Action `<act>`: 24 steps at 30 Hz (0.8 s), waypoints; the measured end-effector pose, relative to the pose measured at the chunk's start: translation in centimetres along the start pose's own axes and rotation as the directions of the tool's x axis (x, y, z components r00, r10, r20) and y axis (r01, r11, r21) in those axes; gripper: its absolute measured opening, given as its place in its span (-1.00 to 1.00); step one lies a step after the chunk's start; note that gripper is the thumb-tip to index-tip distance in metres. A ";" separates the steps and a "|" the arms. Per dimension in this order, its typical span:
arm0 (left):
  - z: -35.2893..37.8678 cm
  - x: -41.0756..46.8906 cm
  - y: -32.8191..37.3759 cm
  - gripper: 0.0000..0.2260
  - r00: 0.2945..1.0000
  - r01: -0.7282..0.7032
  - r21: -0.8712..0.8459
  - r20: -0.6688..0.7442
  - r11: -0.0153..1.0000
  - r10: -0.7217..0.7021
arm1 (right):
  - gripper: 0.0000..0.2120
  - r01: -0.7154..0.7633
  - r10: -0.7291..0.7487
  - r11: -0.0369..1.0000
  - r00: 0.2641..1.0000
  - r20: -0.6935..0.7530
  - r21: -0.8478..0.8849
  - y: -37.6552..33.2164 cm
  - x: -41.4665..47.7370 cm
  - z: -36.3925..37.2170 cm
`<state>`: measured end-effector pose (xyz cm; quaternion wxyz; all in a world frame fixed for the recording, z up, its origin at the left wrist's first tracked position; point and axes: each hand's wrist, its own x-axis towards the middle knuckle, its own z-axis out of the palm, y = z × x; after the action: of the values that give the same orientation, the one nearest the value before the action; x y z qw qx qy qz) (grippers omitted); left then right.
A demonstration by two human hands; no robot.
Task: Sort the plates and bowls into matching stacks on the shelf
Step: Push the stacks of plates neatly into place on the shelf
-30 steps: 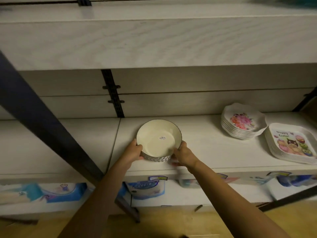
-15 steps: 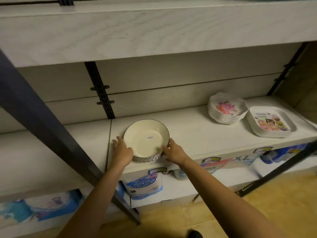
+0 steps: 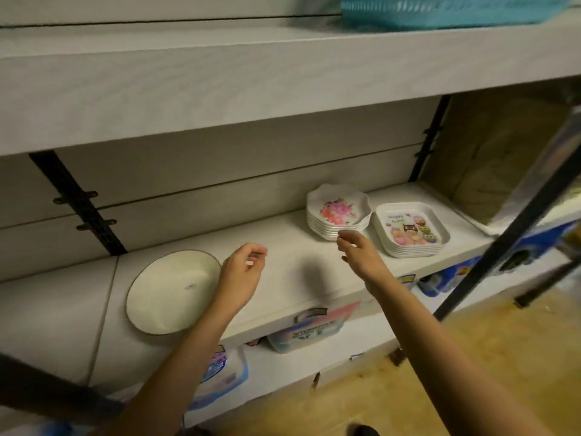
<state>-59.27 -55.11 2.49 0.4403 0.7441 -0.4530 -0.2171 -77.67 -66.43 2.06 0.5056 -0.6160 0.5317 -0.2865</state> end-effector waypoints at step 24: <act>28.8 9.4 10.5 -0.65 0.846 0.486 -0.137 0.320 0.863 -0.426 | -0.74 -0.185 0.236 0.897 0.968 0.080 -0.401 9.6 14.3 -22.6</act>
<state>-80.47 -78.55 -2.80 0.3845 0.7411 -0.2937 -0.4656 -97.44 -86.42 -2.12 0.4336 -0.6600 0.6085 -0.0786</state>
